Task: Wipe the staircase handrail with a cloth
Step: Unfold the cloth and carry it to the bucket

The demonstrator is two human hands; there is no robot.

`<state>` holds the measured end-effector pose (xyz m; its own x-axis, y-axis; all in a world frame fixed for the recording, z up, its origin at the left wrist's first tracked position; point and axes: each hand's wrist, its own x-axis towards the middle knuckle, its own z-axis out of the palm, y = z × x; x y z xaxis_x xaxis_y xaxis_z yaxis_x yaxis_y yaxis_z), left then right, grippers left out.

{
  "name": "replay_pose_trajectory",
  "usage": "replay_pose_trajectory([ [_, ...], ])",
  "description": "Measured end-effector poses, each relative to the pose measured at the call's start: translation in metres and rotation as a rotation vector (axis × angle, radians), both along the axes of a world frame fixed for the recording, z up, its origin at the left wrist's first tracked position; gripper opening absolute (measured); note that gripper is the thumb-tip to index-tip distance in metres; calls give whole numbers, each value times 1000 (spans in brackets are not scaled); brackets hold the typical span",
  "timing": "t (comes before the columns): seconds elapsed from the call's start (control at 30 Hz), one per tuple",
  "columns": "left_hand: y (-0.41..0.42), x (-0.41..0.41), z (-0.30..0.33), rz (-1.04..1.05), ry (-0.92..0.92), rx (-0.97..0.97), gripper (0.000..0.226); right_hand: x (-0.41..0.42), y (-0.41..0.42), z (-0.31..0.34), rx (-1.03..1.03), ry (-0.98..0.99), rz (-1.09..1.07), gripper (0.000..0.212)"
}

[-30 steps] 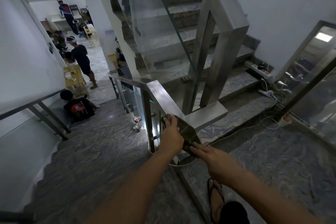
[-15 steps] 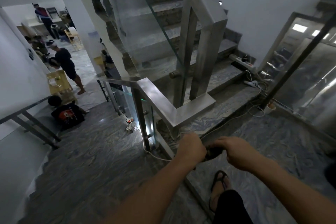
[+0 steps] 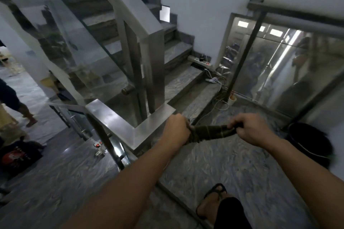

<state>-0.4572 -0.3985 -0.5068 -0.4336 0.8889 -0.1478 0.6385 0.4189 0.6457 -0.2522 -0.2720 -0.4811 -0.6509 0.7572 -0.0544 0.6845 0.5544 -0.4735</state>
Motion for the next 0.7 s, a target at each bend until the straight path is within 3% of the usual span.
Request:
replay_pose_trajectory([
  [0.17, 59, 3, 22, -105, 196, 63, 9, 13, 38, 11, -35, 97, -44, 13],
  [0.3, 119, 0, 27, -192, 123, 69, 9, 19, 79, 10, -22, 189, -122, 6],
  [0.43, 191, -3, 25, -267, 4, 18, 15, 28, 140, -1, -127, 184, -185, 28],
  [0.57, 277, 5, 34, -390, -7, -10, 23, 40, 220, -7, -251, 30, -182, 45],
  [0.7, 364, 28, 52, -450, -12, -52, 34, 54, 287, 7, -424, -72, -175, 13],
])
